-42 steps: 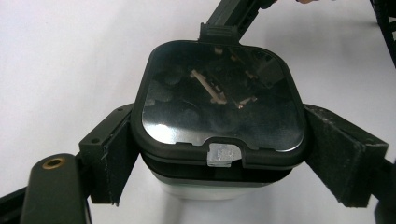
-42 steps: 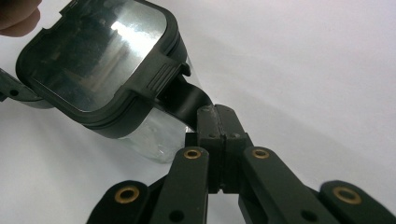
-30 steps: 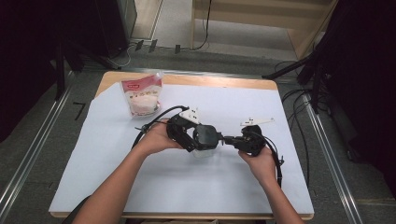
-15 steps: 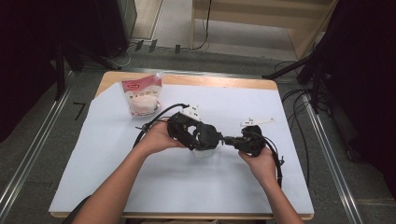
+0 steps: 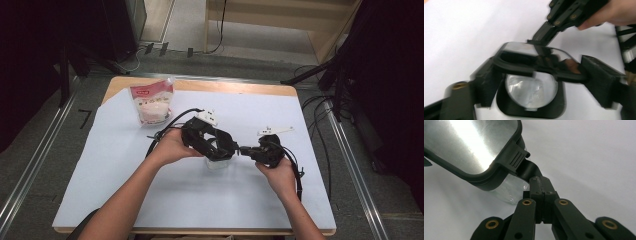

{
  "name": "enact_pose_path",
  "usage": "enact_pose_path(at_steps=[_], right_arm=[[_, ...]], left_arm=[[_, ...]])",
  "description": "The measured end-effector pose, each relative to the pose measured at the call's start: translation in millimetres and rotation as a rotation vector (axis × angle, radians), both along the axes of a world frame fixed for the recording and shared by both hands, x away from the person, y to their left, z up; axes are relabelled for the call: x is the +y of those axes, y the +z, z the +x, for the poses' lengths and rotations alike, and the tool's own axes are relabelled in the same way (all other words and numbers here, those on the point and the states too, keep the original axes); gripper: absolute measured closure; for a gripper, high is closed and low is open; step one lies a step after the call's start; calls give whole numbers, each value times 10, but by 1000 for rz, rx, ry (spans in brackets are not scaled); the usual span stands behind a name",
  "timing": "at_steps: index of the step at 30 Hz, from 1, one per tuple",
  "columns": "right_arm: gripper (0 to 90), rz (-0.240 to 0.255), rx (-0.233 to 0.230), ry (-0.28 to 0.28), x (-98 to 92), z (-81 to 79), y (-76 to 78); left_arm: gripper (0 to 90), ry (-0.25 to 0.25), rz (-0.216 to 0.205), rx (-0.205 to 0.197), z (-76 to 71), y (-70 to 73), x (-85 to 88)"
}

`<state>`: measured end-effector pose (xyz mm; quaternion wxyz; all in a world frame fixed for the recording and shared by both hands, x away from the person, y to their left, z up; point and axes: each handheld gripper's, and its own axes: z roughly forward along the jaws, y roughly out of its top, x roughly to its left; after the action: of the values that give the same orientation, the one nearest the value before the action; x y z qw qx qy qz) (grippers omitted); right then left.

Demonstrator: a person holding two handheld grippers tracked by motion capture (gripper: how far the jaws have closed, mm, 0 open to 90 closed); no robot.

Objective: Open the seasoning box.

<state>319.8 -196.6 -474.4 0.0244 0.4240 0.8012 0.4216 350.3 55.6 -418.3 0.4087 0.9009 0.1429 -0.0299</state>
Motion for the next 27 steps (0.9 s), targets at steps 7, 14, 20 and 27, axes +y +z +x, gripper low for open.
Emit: enact_pose_path(at_steps=[7,14,20,27], right_arm=[[900,2,-3,7,-2,-2,-1],[900,4,-2,7,-4,-4,-3],[900,2,6,3,-3,-5,-8],[900,-9,1,6,13,10,-27]], left_arm=[[454,-18,24,-26,-49,40,-31],[480,-27,43,-14,-57,62,-59],[482,-15,62,-10,-77,74,-88],[483,0,67,5,-67,100,-81]])
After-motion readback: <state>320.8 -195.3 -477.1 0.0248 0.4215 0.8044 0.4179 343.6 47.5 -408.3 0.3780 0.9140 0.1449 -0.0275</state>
